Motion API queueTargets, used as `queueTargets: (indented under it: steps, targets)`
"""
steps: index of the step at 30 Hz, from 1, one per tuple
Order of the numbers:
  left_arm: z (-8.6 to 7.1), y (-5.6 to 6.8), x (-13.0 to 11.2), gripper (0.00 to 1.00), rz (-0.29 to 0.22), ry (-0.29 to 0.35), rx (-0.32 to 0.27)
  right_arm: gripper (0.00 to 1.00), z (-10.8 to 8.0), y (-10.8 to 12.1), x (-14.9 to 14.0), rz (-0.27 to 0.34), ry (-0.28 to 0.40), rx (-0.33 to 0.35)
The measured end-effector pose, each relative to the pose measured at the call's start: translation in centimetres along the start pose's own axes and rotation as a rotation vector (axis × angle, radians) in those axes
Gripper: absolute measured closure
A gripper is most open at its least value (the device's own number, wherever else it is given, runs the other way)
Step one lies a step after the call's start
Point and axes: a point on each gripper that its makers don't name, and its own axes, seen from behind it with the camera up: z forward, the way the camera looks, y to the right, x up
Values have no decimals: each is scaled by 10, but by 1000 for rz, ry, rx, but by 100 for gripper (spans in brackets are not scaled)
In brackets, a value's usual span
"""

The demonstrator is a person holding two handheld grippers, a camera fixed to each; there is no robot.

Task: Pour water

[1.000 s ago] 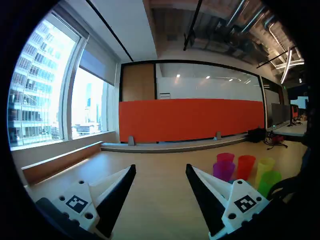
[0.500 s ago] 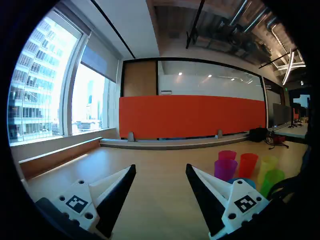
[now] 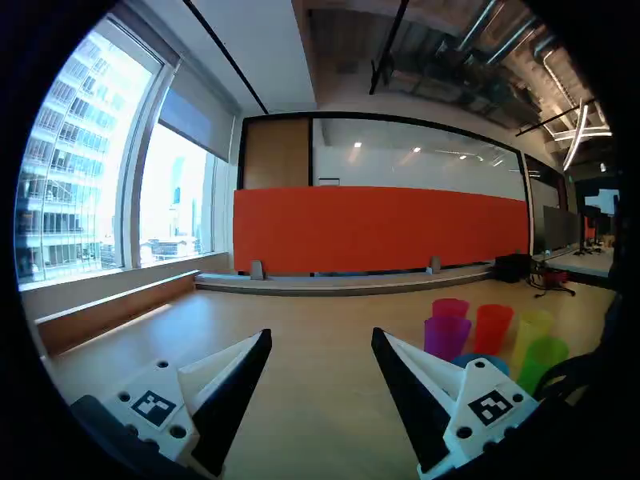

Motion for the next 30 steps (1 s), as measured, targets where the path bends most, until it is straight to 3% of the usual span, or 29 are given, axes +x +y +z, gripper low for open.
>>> queueTargets:
  steps: [21,30]
  targets:
    - [-2,4,-1,8,1,-1,-11,0,-4,3,1,-3,1,3]
    - [-2,4,-1,7,1,-1,-11,1,-3,-5,1,-42,9,33]
